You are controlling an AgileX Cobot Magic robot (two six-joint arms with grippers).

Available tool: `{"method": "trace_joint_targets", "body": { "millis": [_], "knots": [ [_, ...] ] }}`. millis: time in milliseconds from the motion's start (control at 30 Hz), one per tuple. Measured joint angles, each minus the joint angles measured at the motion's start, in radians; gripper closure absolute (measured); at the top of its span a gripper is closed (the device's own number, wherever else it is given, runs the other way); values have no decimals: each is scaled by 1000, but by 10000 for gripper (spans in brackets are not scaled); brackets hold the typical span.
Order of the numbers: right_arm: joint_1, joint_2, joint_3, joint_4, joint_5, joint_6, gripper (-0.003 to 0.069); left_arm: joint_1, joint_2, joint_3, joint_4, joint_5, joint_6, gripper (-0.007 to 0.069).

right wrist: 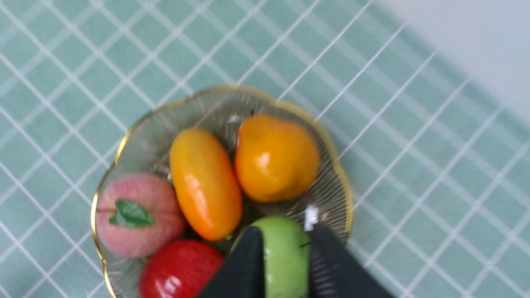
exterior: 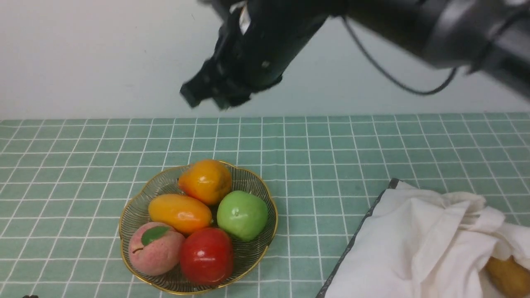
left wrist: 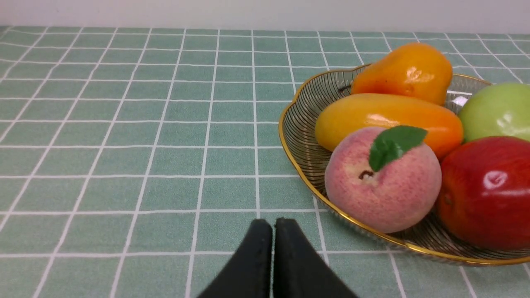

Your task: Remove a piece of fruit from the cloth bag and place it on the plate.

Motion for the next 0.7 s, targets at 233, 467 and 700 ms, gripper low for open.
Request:
{"method": "trace_joint_targets", "body": {
  "millis": [233,467,700],
  "knots": [
    [0,-395,194,-115,8,94,671,0,0,0,0,0,0,632],
    [0,-840,583,-284,-51,282,671,0,0,0,0,0,0,632],
    [0,-1598,1226,-505,-473,521,673,0,0,0,0,0,0,632]
  ]
}}
